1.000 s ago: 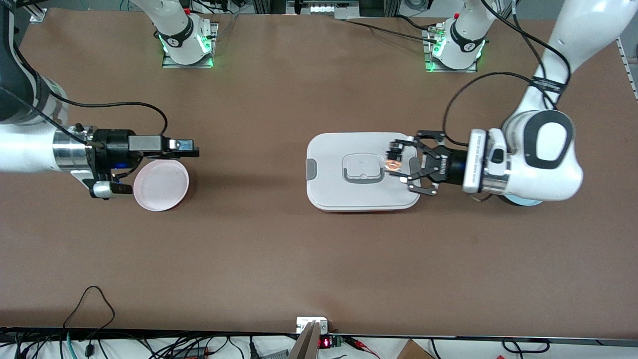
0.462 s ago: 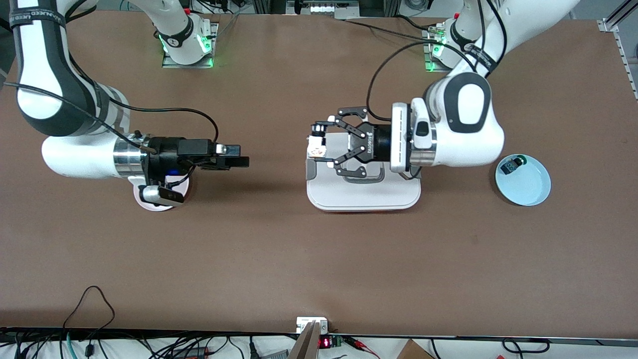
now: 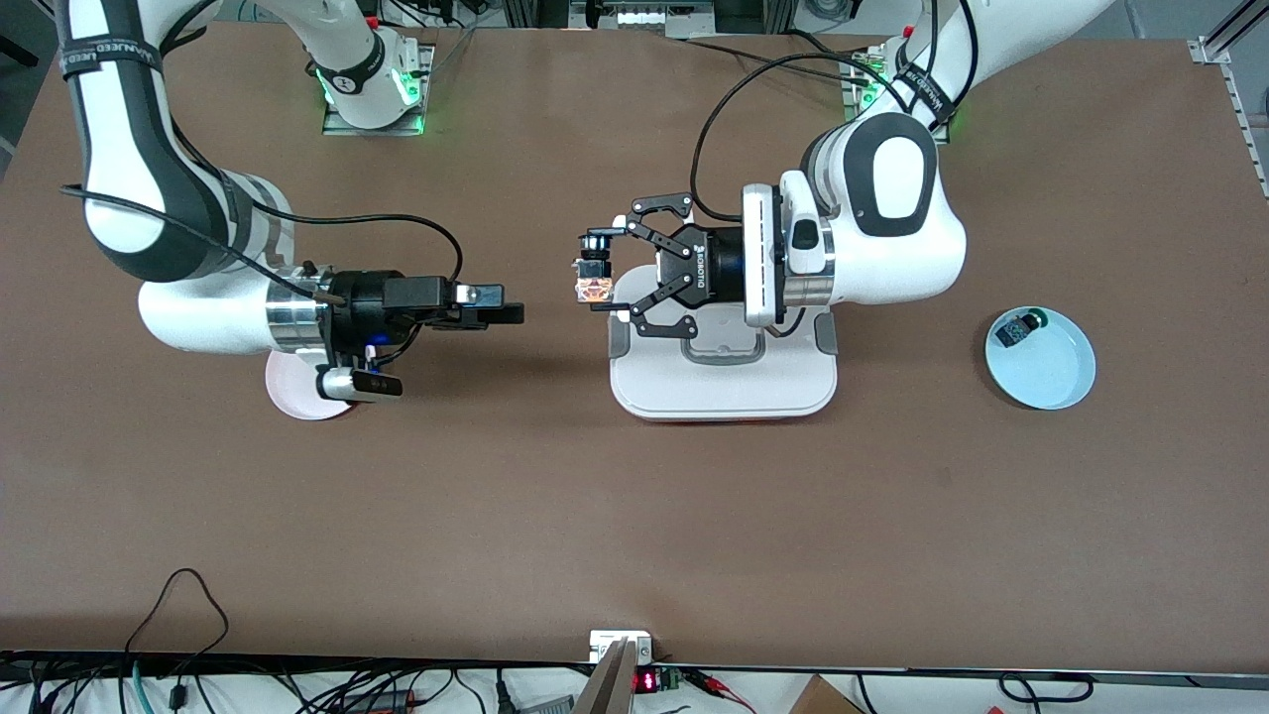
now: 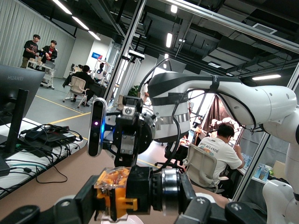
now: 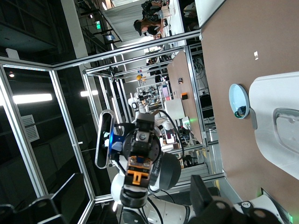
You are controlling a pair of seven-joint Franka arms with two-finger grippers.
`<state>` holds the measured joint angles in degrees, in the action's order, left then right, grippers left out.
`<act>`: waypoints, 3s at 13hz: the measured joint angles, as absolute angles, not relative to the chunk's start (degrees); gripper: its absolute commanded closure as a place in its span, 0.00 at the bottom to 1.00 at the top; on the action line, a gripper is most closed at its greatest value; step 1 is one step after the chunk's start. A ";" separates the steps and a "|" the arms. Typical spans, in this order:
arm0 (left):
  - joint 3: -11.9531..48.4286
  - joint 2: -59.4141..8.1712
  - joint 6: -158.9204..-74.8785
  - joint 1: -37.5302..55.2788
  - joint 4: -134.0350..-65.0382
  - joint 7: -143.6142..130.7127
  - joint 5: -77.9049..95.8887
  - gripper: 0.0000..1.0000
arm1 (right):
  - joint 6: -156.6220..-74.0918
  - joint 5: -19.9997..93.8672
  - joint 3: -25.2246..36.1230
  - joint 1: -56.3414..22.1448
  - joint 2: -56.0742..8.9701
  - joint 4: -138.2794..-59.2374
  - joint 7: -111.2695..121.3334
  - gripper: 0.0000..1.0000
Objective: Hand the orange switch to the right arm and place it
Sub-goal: 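Carry the switch toward the middle while the right gripper reaches toward it, then close the right gripper on the orange switch beside the left gripper, then open the left gripper and withdraw while the right gripper pulls the switch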
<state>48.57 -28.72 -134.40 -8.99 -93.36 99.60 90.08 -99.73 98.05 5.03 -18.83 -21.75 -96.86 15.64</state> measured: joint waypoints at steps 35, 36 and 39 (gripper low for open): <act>48.03 -29.64 -136.28 -7.63 -93.04 100.81 91.23 0.05 | -105.18 102.26 0.31 -21.77 -21.76 -97.09 0.11 0.89; 48.03 -29.65 -136.27 -7.63 -93.04 100.79 91.23 0.00 | -105.18 102.27 0.31 -21.77 -21.76 -97.09 0.11 0.89; 47.83 -29.66 -136.27 -7.87 -93.05 100.84 91.23 0.00 | -105.24 102.39 0.39 -21.56 -21.76 -97.07 0.11 0.93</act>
<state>47.83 -29.66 -136.27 -7.87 -93.05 100.84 91.23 -105.24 102.39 0.39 -21.56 -21.76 -97.07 0.11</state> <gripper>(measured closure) 0.013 0.643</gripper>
